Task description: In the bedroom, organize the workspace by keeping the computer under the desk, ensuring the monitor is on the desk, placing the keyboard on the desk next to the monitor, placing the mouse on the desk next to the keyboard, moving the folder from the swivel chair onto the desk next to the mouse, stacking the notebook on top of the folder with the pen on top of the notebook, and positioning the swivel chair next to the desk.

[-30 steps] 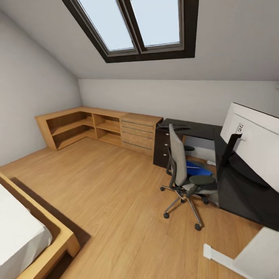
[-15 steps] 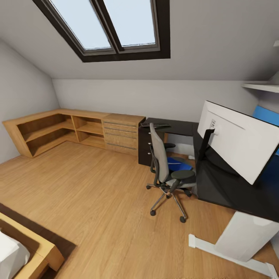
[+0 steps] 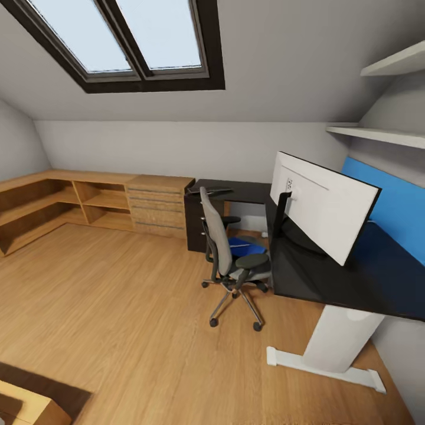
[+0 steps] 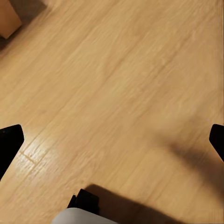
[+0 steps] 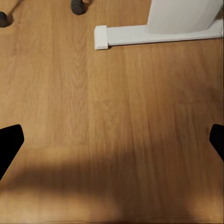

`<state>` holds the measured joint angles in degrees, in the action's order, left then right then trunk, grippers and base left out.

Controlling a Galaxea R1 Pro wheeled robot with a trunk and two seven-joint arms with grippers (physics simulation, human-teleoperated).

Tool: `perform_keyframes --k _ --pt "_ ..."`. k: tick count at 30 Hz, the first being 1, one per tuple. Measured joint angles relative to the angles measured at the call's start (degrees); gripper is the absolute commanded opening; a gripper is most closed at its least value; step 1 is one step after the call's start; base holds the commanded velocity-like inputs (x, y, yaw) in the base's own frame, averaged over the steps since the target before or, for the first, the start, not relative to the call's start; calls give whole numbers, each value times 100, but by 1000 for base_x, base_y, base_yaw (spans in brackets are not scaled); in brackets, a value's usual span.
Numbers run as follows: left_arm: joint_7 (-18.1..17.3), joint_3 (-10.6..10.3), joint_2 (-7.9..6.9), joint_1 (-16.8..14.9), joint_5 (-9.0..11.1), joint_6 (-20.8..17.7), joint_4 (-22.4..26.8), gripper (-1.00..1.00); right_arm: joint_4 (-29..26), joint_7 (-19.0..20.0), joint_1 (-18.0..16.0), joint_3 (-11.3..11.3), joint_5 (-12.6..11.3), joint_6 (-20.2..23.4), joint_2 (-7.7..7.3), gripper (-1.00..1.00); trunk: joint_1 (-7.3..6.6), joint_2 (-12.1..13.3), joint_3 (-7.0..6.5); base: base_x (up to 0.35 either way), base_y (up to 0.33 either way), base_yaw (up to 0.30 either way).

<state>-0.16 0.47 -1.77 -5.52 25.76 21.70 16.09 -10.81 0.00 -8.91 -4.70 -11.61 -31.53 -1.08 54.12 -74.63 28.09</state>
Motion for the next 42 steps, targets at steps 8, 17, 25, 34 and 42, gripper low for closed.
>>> perform_keyframes --k 8,17,25,34,42 --pt "-7 2 1 1 2 -9 2 100 4 -19 0 -11 -29 257 -3 100 0 0 18 0 238 -265" --pt "-4 -8 1 1 -7 -4 6 100 5 -14 -2 -3 14 318 -13 100 0 0 43 0 77 -96" --pt "13 -9 -7 1 -1 -3 162 100 5 -2 -2 8 36 283 -13 100 0 0 45 0 4 -7" --pt "24 -20 -4 2 -8 -21 263 100 5 10 -2 27 62 275 -11 100 175 -320 188 0 0 0" --pt "24 -21 1 2 -21 -71 266 100 -3 20 -2 26 55 275 -7 100 351 -641 332 0 0 0"
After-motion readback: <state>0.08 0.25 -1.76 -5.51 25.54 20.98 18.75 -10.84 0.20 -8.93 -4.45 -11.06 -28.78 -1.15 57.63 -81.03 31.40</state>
